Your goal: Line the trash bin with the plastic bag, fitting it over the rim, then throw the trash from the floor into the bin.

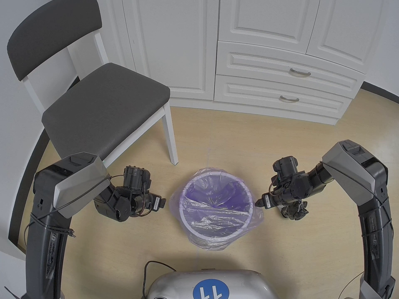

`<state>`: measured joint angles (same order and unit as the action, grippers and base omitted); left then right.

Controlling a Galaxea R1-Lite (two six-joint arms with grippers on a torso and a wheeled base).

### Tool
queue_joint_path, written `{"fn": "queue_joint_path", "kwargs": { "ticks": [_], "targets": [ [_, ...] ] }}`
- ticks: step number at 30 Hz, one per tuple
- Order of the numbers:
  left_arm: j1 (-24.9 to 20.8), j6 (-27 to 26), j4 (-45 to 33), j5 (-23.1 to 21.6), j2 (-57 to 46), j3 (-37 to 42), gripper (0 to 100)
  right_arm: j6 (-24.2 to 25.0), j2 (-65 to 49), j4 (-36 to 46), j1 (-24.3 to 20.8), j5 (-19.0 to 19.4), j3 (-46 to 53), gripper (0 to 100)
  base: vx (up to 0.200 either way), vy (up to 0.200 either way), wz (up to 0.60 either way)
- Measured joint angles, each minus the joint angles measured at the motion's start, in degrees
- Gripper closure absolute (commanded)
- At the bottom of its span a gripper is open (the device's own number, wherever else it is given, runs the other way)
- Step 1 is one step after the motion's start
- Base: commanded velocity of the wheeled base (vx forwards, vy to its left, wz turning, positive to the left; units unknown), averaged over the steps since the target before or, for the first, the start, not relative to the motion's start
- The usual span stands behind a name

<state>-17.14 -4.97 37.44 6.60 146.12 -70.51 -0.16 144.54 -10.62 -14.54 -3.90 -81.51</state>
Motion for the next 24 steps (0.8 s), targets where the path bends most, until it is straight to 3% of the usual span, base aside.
{"fn": "queue_joint_path", "kwargs": {
  "ticks": [15,20,24],
  "targets": [
    [-0.33,0.09,1.97,1.01,-0.3,1.27,0,6.14,12.4,20.38,0.41,-1.21,-29.82,0,0.0,0.0,0.0],
    [-0.5,0.24,2.93,1.06,0.07,1.8,0,10.5,16.21,19.92,0.07,-2.63,-32.46,0,0.0,0.0,0.0],
    [-0.57,0.52,4.93,1.37,0.38,2.55,0,12.56,18.03,13.07,-0.48,-4.33,-32.96,0,0.0,0.0,0.0]
  ]
}}
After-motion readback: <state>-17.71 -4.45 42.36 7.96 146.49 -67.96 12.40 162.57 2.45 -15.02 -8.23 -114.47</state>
